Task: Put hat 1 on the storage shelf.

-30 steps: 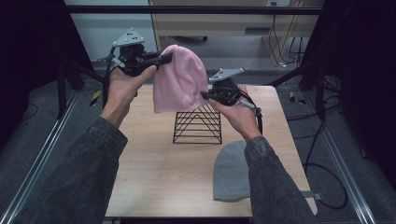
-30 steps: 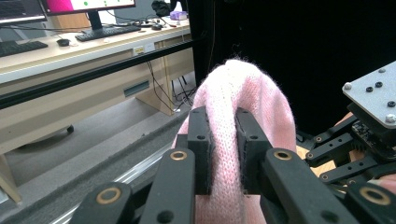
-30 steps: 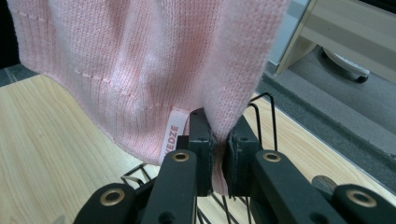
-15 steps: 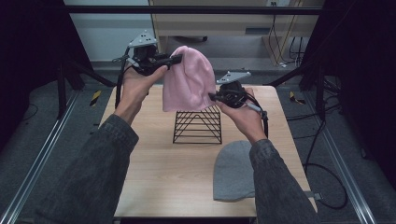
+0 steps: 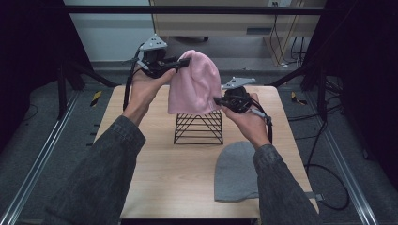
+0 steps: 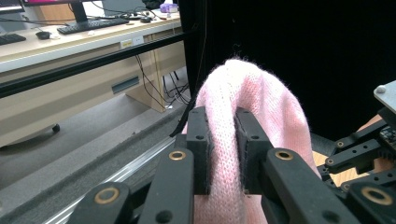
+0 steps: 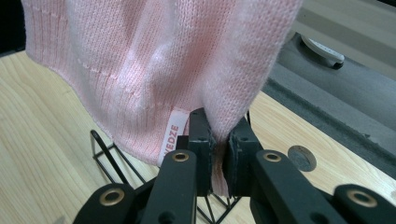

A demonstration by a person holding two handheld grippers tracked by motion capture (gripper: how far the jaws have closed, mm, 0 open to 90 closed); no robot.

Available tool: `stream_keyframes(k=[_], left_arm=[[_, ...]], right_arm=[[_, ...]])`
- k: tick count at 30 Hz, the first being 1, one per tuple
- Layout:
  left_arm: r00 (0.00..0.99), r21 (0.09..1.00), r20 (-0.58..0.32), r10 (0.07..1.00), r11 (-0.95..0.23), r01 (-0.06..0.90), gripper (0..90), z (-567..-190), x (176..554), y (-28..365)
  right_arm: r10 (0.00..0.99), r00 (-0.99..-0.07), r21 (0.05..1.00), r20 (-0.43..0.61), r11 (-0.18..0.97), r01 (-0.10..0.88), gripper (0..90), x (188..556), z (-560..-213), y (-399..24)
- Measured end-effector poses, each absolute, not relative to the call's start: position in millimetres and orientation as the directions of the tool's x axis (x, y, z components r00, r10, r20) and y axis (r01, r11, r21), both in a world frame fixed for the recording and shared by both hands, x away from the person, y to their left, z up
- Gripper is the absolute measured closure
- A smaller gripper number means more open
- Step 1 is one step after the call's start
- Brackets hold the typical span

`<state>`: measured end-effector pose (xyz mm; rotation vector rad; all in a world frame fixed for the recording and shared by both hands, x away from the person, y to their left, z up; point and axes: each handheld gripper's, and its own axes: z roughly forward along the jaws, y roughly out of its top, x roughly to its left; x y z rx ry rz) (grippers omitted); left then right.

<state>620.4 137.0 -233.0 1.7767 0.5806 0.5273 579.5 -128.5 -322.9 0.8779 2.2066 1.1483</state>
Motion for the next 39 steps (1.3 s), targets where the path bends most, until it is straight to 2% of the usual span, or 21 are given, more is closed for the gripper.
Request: stream_keyframes(k=[12, 39], left_arm=[[0.790, 0.959, 0.083, 0.608, -0.265, 0.104, 77.7, -245, 618, 132], [0.809, 0.938, 0.061, 0.585, -0.311, 0.154, 76.2, -285, 597, 124]], right_arm=[[0.733, -0.662, 0.840, -0.155, 0.451, 0.302, 82.9, 573, -336, -133], [0.724, -0.671, 0.790, -0.162, 0.503, 0.352, 82.9, 564, -377, -139]])
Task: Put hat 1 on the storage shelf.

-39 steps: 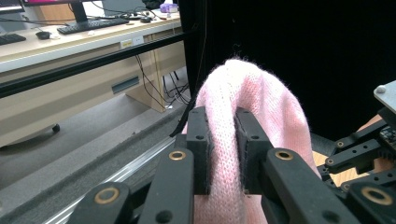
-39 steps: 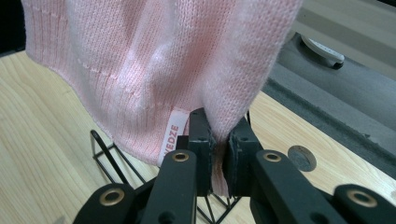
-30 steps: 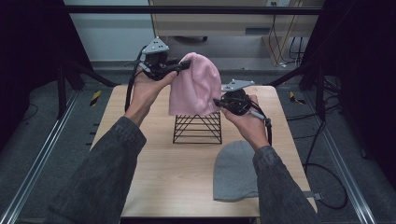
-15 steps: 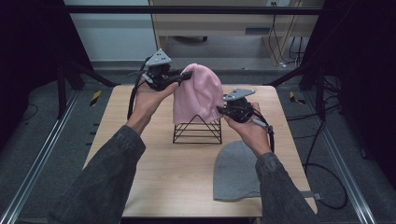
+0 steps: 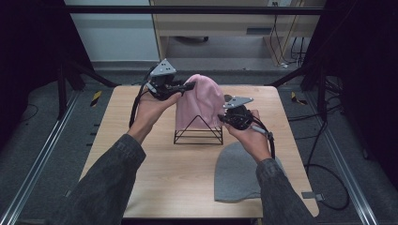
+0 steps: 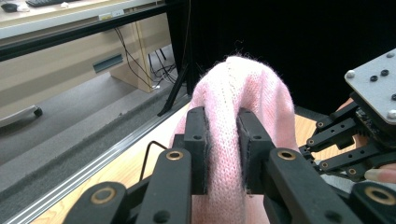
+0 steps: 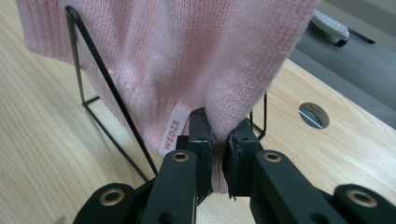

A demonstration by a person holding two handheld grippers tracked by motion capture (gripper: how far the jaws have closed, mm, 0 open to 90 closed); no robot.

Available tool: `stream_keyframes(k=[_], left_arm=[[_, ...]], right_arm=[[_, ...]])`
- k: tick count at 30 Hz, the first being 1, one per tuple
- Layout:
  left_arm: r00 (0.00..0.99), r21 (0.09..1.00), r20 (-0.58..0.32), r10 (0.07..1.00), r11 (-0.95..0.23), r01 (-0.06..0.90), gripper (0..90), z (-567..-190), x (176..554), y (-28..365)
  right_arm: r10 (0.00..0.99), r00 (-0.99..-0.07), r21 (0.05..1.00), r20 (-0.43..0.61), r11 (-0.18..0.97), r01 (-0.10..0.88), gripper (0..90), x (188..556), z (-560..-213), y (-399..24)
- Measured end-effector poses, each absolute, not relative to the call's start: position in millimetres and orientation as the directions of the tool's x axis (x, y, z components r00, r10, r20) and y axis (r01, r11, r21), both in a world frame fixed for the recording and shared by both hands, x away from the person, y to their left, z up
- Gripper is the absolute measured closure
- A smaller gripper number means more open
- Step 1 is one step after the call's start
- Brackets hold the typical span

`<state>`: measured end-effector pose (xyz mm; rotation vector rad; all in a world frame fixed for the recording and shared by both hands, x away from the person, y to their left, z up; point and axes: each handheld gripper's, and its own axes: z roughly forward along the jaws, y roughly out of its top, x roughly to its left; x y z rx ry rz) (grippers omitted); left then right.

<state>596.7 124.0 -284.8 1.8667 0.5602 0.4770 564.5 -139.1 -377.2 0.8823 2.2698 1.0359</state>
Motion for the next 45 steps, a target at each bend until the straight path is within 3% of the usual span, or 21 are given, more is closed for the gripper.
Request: stream_keyframes(k=[18, 22, 30, 36, 41, 44, 45], left_arm=[[0.818, 0.908, 0.056, 0.573, -0.369, 0.196, 75.7, -309, 591, 117], [0.815, 0.905, 0.009, 0.579, -0.351, 0.240, 75.9, -318, 590, 119], [0.818, 0.882, 0.005, 0.575, -0.388, 0.267, 76.1, -333, 585, 118], [0.816, 0.876, -0.043, 0.576, -0.371, 0.308, 74.7, -344, 583, 122], [0.812, 0.874, -0.071, 0.580, -0.356, 0.330, 66.5, -347, 581, 127], [0.807, 0.878, -0.059, 0.588, -0.354, 0.322, 52.8, -344, 577, 130], [0.805, 0.883, -0.057, 0.590, -0.347, 0.316, 52.8, -343, 575, 131]], right_arm=[[0.724, -0.675, 0.749, -0.141, 0.524, 0.405, 82.9, 567, -405, -142], [0.723, -0.680, 0.743, -0.126, 0.523, 0.418, 81.4, 565, -410, -144], [0.749, -0.652, 0.730, -0.121, 0.512, 0.453, 50.8, 547, -415, -163], [0.783, -0.610, 0.724, -0.126, 0.493, 0.483, 46.7, 537, -414, -191], [0.809, -0.578, 0.699, -0.106, 0.474, 0.535, 52.0, 535, -423, -216], [0.823, -0.562, 0.672, -0.080, 0.461, 0.580, 55.1, 538, -435, -229], [0.823, -0.562, 0.672, -0.080, 0.461, 0.580, 55.1, 538, -435, -229]])
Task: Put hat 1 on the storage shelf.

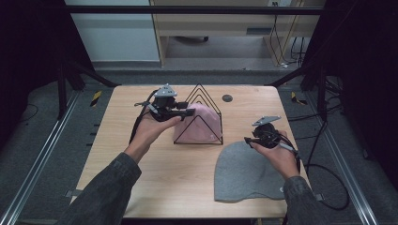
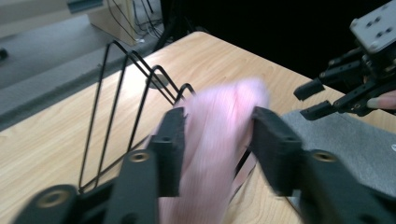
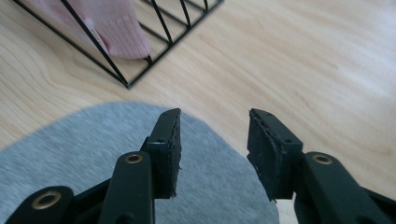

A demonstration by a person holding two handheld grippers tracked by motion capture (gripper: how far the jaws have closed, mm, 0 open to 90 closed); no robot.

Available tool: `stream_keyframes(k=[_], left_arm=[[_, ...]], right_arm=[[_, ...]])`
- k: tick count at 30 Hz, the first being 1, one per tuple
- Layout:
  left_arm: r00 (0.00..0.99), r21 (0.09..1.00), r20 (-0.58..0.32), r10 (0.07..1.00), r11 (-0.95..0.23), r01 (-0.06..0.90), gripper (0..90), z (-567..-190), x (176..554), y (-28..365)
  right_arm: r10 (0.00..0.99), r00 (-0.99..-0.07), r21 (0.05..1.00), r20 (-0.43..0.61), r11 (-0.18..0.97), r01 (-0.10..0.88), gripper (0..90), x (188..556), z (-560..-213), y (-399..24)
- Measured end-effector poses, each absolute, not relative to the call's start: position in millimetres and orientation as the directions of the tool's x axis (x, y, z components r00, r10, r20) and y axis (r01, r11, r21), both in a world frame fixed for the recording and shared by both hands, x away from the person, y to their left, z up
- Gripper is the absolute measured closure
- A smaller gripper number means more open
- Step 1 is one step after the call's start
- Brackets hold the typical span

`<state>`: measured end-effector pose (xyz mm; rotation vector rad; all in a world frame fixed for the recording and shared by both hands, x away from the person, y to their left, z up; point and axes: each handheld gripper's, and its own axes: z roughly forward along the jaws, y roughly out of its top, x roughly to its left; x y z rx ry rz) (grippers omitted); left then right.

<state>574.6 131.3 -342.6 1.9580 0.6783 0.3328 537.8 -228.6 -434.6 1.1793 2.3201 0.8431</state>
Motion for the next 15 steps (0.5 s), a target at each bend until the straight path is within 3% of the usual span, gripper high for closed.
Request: stream_keyframes(k=[8, 10, 15], left_arm=[[0.795, 0.868, 0.065, 0.603, -0.427, 0.253, 28.6, -338, 542, 151], [0.796, 0.862, 0.065, 0.602, -0.435, 0.259, 26.8, -341, 538, 155], [0.805, 0.843, 0.027, 0.592, -0.447, 0.300, 16.3, -360, 522, 169]], right_arm=[[0.848, -0.529, 0.580, -0.032, 0.447, 0.681, 51.1, 550, -463, -241], [0.851, -0.525, 0.574, -0.023, 0.441, 0.690, 50.2, 551, -466, -241], [0.865, -0.502, 0.536, -0.005, 0.427, 0.729, 36.8, 560, -479, -242]])
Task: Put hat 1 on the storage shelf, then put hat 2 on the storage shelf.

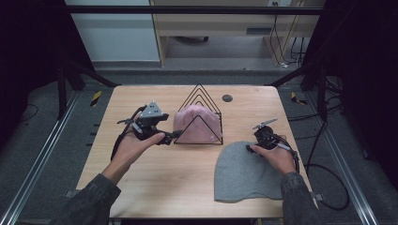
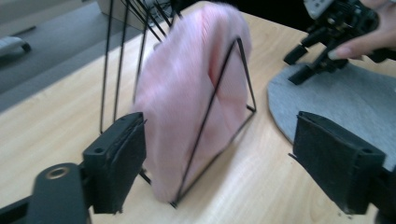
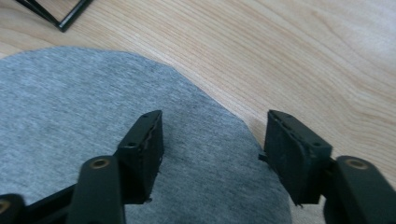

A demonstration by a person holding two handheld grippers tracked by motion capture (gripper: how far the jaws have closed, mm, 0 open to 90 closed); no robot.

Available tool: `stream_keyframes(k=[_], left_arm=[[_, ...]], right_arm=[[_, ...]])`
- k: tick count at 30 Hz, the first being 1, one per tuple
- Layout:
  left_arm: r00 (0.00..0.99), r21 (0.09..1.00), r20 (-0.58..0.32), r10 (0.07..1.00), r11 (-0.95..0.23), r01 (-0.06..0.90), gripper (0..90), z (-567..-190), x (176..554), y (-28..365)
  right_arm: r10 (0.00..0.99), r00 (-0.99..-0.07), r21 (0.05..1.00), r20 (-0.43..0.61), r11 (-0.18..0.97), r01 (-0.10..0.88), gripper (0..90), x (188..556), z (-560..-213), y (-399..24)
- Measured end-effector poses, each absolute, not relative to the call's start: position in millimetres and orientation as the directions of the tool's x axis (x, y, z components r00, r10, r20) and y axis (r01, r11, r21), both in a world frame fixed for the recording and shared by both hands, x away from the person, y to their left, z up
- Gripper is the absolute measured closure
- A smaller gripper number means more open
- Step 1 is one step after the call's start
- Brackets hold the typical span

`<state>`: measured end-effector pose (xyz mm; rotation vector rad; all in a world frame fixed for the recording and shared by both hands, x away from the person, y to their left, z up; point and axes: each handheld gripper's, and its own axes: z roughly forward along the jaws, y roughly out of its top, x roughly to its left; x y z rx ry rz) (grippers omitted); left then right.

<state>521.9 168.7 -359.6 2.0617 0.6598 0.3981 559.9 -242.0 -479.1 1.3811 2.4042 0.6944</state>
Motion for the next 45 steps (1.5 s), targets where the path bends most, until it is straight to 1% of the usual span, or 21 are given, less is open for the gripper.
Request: stream_keyframes(k=[2, 7, 9, 11, 12, 13, 15, 16, 17, 19, 21, 22, 26, 27, 31, 32, 33, 34, 39, 45], left_arm=[[0.806, 0.841, 0.013, 0.591, -0.442, 0.310, 14.2, -366, 518, 172], [0.803, 0.834, -0.003, 0.595, -0.441, 0.330, 13.2, -376, 513, 179], [0.800, 0.828, 0.001, 0.599, -0.449, 0.335, 13.2, -379, 511, 181], [0.800, 0.828, 0.002, 0.600, -0.450, 0.335, 13.2, -380, 509, 183], [0.801, 0.829, -0.004, 0.599, -0.445, 0.337, 13.3, -381, 508, 184], [0.801, 0.829, -0.007, 0.598, -0.445, 0.339, 13.3, -381, 507, 185], [0.799, 0.826, -0.005, 0.601, -0.449, 0.343, 13.3, -383, 506, 186], [0.800, 0.823, -0.001, 0.600, -0.454, 0.341, 13.3, -385, 505, 187], [0.800, 0.821, -0.007, 0.599, -0.454, 0.347, 13.1, -388, 504, 188], [0.807, 0.810, -0.034, 0.590, -0.457, 0.368, 11.9, -397, 503, 190], [0.812, 0.803, -0.048, 0.582, -0.461, 0.378, 11.0, -402, 503, 190], [0.814, 0.799, -0.054, 0.578, -0.464, 0.383, 8.2, -405, 503, 191], [0.815, 0.769, -0.068, 0.575, -0.490, 0.410, 7.2, -417, 502, 192], [0.814, 0.766, -0.071, 0.577, -0.492, 0.415, 7.2, -419, 502, 193], [0.814, 0.758, -0.082, 0.574, -0.494, 0.425, 7.3, -422, 497, 195], [0.814, 0.758, -0.082, 0.574, -0.494, 0.425, 7.4, -422, 497, 195], [0.822, 0.757, -0.081, 0.564, -0.502, 0.419, 7.4, -421, 494, 195], [0.822, 0.757, -0.081, 0.564, -0.502, 0.419, 7.5, -421, 494, 195], [0.845, 0.760, -0.075, 0.530, -0.518, 0.392, 8.4, -418, 484, 190], [0.869, 0.761, -0.072, 0.490, -0.536, 0.365, 9.8, -413, 472, 183]], right_arm=[[0.870, -0.493, 0.532, -0.012, 0.423, 0.733, 35.2, 561, -481, -242], [0.871, -0.492, 0.520, -0.001, 0.421, 0.744, 38.0, 561, -481, -243], [0.865, -0.502, 0.517, 0.004, 0.428, 0.742, 45.4, 560, -480, -243], [0.860, -0.510, 0.508, 0.005, 0.437, 0.742, 54.8, 557, -479, -243], [0.857, -0.516, 0.504, 0.011, 0.441, 0.743, 57.9, 556, -478, -242], [0.849, -0.527, 0.494, 0.020, 0.450, 0.744, 68.0, 554, -477, -241], [0.844, -0.535, 0.491, 0.025, 0.456, 0.742, 74.5, 552, -476, -241], [0.844, -0.535, 0.491, 0.025, 0.456, 0.742, 74.5, 552, -476, -241], [0.842, -0.537, 0.497, 0.056, 0.443, 0.746, 80.3, 549, -477, -239], [0.835, -0.547, 0.500, 0.062, 0.449, 0.741, 83.3, 548, -477, -239], [0.831, -0.552, 0.504, 0.063, 0.451, 0.737, 83.9, 547, -476, -239], [0.825, -0.561, 0.522, 0.068, 0.450, 0.725, 84.3, 546, -473, -240], [0.809, -0.584, 0.591, 0.064, 0.441, 0.675, 84.4, 537, -459, -238], [0.797, -0.602, 0.621, 0.056, 0.444, 0.646, 84.4, 532, -451, -236], [0.766, -0.642, 0.675, 0.035, 0.456, 0.580, 84.4, 516, -432, -231], [0.766, -0.642, 0.675, 0.035, 0.456, 0.580, 84.4, 516, -432, -231], [0.745, -0.667, 0.700, 0.019, 0.466, 0.541, 84.5, 506, -421, -227], [0.745, -0.667, 0.700, 0.019, 0.466, 0.541, 84.5, 506, -421, -227], [0.689, -0.724, 0.765, -0.013, 0.473, 0.436, 84.5, 479, -389, -210], [0.634, -0.772, 0.809, -0.037, 0.472, 0.349, 84.7, 462, -361, -189]])
